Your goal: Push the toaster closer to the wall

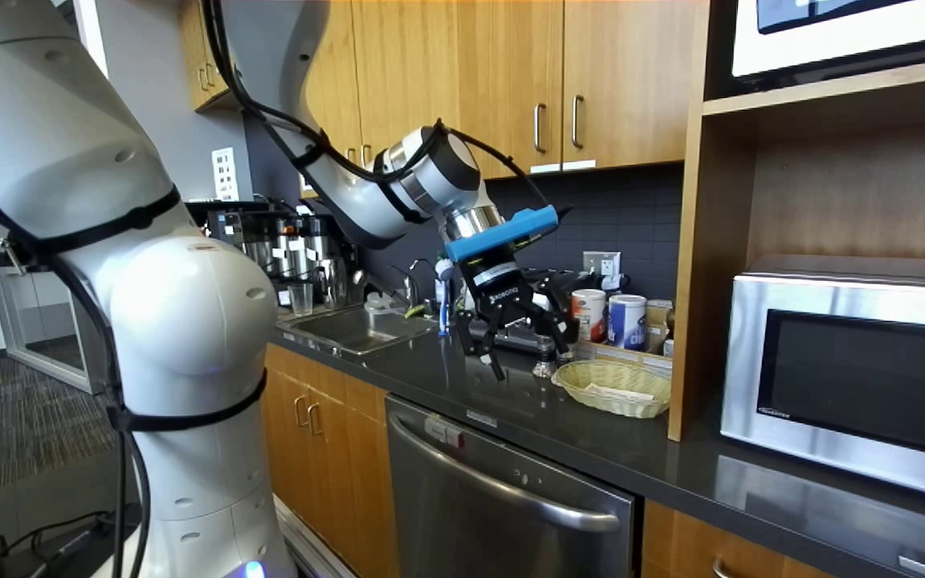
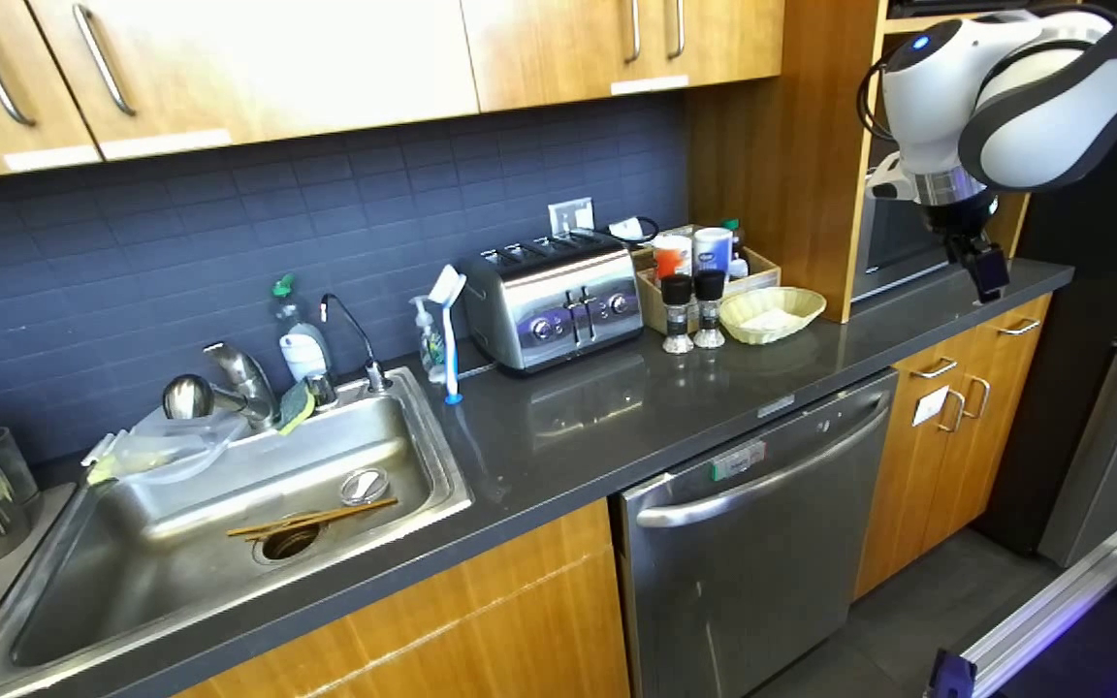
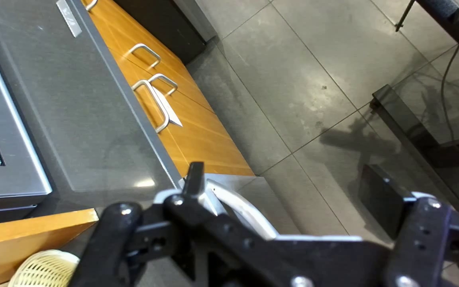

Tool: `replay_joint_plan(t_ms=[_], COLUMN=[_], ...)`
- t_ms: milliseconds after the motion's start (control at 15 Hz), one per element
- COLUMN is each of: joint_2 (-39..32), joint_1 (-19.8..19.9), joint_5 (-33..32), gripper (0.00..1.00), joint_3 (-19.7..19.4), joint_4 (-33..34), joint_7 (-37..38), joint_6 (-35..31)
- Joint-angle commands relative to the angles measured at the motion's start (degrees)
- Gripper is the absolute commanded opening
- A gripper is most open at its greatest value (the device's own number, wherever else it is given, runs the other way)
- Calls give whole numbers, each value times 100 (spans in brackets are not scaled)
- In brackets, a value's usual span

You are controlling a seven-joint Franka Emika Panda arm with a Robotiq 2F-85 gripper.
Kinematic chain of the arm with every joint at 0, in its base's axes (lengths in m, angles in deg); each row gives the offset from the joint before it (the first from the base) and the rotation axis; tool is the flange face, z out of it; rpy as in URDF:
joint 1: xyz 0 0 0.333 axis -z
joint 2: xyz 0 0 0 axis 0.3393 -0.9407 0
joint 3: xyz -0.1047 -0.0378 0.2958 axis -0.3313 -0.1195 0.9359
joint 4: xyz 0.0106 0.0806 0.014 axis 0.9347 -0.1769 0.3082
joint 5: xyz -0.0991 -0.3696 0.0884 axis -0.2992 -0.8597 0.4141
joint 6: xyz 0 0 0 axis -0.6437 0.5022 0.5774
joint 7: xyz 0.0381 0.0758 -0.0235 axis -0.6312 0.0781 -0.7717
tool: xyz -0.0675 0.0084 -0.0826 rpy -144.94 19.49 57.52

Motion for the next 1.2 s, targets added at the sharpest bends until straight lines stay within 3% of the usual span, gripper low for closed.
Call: replay_joint_plan(t_ms=[0, 667, 1133], joint_2=[8, -117, -379], joint_1=[-80, -345, -894], joint_5=[-22, 3, -99], gripper=[100, 100, 100], joint_3=[-71, 113, 537], joint_4=[8, 41, 30], joint_7=[17, 113, 24], joint_6=[37, 136, 101])
